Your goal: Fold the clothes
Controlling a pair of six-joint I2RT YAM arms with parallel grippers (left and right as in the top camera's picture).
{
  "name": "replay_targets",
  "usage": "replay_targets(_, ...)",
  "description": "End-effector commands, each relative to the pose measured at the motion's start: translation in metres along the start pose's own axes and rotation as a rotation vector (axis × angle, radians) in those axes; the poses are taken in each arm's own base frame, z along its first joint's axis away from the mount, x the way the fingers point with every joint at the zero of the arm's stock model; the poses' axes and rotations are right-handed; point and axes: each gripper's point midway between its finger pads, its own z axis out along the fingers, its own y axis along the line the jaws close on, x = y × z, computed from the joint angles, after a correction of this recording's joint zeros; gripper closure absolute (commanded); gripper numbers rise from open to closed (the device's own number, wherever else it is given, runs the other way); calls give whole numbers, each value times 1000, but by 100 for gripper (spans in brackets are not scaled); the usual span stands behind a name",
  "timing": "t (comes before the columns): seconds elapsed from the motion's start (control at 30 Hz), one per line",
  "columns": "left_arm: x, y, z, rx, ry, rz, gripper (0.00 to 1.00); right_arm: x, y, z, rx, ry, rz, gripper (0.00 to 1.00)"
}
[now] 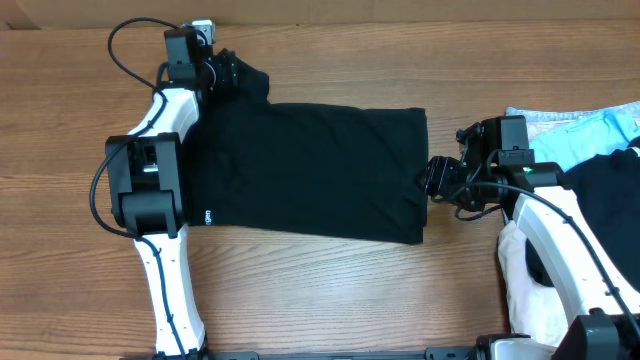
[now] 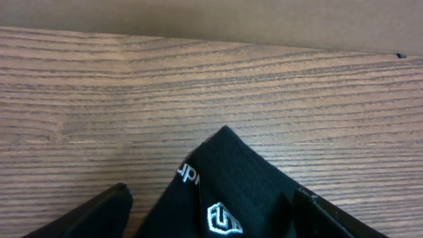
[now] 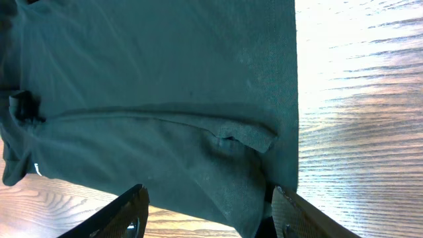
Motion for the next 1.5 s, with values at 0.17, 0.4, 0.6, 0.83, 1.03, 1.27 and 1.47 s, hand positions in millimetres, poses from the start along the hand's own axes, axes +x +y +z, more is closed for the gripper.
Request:
replay_targets(0.17, 11, -3, 10, 9, 16, 23, 27, -8, 8, -9, -20, -37, -16, 37)
replay_targets(0.4, 23, 0, 19, 7, 27, 23, 44, -8, 8, -9, -20, -36, -16, 37)
replay_targets(0.6, 1, -3, 5, 7, 2, 26, 81, -8, 8, -9, -18, -34, -15, 37)
replay_targets(0.83, -44, -14, -42, 9, -23, 12, 85, -21, 13, -10, -40, -88, -39, 37)
replay_targets(1.03, -52, -19, -71, 6, 17, 7, 82, -63, 33, -18, -114, -256, -63, 41)
replay_targets(1.27, -51, -24, -98, 4, 83, -2, 83, -76, 12, 19, -58, -237, -35, 42)
replay_targets(1.47, -28, -23, -117, -7, 205, -21, 87, -105, -13, 44, -22, -276, -7, 41)
